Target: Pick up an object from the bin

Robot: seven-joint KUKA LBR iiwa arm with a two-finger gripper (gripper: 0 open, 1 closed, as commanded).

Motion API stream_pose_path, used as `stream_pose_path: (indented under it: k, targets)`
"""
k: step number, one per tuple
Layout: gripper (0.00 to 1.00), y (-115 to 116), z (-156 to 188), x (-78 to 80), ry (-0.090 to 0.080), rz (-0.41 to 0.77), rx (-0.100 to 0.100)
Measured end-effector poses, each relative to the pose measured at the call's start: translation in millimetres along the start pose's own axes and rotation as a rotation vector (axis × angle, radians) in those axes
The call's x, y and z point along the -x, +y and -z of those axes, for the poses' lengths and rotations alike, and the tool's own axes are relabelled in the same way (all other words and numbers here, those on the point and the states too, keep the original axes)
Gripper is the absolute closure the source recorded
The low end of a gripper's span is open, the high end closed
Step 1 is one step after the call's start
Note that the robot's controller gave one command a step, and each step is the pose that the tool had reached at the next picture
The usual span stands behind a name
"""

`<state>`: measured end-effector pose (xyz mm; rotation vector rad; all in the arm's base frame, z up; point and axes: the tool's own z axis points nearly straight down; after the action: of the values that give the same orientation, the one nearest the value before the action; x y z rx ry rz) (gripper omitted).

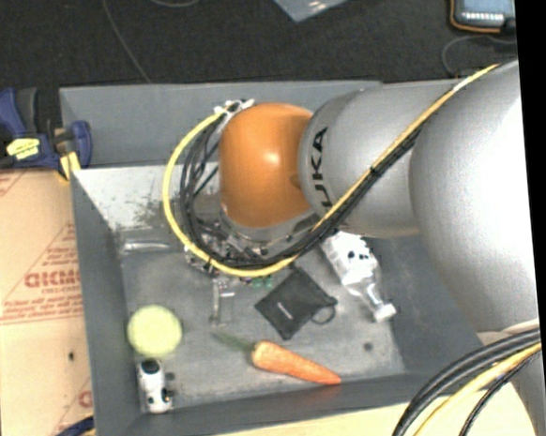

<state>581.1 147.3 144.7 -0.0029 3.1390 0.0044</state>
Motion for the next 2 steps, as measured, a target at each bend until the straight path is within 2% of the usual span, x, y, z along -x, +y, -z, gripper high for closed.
stream_pose_path:
  k: [1,2]
  targets:
    - [0.0,-40,-52,29.1,-0.003,0.071,0.0]
    - [0.0,-56,-47,51.5,0.004,-0.026,0.001]
